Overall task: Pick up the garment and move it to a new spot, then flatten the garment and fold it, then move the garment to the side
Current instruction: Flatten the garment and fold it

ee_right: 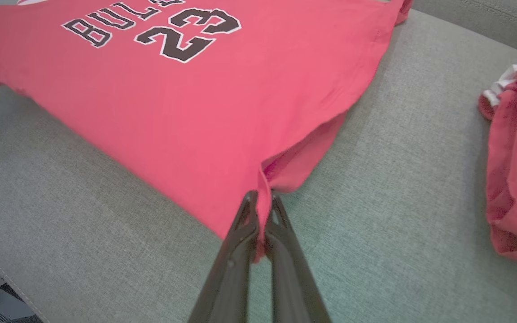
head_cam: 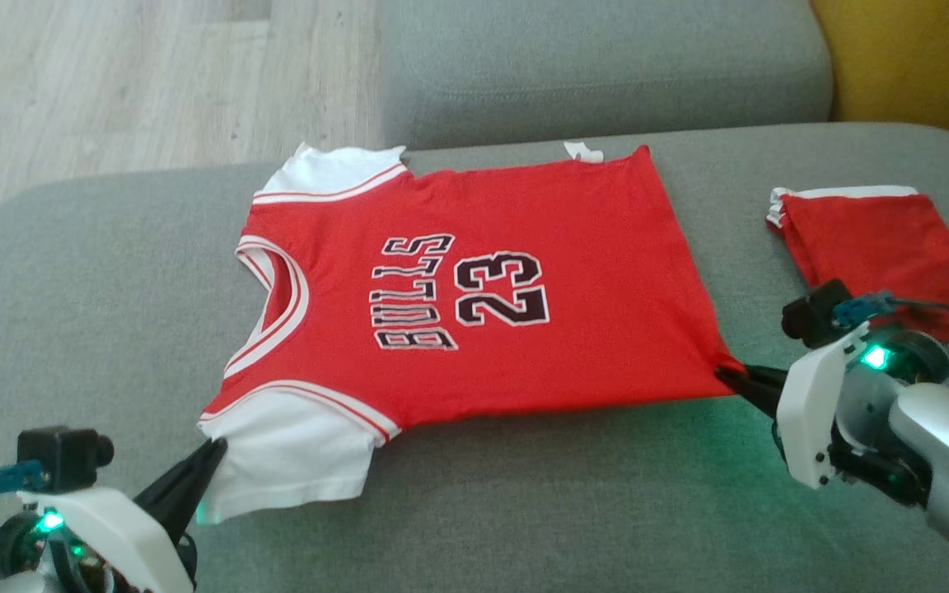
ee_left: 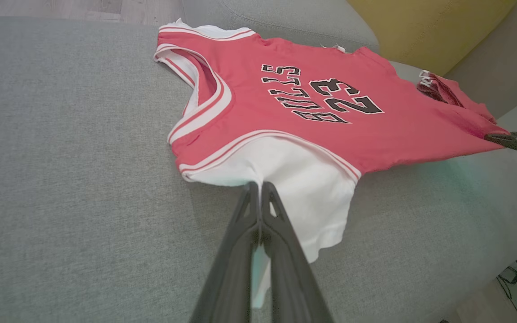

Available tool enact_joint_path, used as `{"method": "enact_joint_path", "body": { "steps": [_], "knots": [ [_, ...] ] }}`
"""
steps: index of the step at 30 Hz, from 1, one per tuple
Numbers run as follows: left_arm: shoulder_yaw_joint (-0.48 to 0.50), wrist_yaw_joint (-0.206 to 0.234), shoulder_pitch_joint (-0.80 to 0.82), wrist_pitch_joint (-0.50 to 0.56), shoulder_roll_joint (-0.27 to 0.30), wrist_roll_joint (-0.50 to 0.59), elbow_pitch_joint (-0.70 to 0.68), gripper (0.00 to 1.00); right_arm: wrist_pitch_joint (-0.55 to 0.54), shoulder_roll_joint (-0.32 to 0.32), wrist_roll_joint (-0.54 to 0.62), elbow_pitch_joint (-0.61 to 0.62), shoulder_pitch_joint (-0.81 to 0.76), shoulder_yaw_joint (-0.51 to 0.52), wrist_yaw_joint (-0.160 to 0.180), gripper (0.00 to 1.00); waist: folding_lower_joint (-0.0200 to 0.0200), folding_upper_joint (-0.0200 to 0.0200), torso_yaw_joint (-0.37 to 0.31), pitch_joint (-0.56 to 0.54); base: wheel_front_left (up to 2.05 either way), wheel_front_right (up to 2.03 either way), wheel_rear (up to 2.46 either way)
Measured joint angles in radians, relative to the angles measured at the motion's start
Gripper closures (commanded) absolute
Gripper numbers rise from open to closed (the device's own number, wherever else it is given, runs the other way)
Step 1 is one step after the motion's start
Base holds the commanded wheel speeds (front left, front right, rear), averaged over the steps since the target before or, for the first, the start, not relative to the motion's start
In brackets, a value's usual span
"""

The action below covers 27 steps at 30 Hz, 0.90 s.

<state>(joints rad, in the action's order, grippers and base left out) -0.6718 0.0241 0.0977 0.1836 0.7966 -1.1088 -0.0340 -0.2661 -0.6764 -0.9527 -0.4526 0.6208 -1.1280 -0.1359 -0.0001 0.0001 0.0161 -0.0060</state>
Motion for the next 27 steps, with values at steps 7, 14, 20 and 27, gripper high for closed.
{"method": "enact_joint_path", "body": {
  "steps": [7, 14, 20, 27],
  "knots": [
    [0.003, 0.011, 0.042, 0.03, 0.001, 0.02, -0.006, 1.0, 0.0, -0.005, -0.005, 0.015, 0.009, 0.002, 0.0, 1.0, 0.0002, 0.0, 0.007, 0.041, 0.0, 0.0, 0.0],
    [-0.003, 0.001, 0.184, 0.108, -0.013, 0.035, 0.066, 1.0, 0.0, 0.001, 0.001, 0.001, 0.088, 0.014, 0.0, 1.0, 0.0003, 0.0, 0.012, 0.104, 0.0, 0.0, 0.0],
    [-0.015, -0.027, 0.318, 0.184, -0.035, 0.058, 0.175, 1.0, -0.008, 0.028, 0.005, -0.047, 0.161, 0.027, 0.0, 1.0, 0.0003, 0.0, 0.013, 0.164, 0.0, 0.0, 0.0],
    [-0.036, -0.077, 0.468, 0.239, -0.083, 0.078, 0.284, 1.0, -0.013, 0.077, 0.013, -0.113, 0.236, 0.025, 0.0, 1.0, 0.0003, 0.0, 0.008, 0.233, 0.0, 0.0, 0.0]
  ]
}}
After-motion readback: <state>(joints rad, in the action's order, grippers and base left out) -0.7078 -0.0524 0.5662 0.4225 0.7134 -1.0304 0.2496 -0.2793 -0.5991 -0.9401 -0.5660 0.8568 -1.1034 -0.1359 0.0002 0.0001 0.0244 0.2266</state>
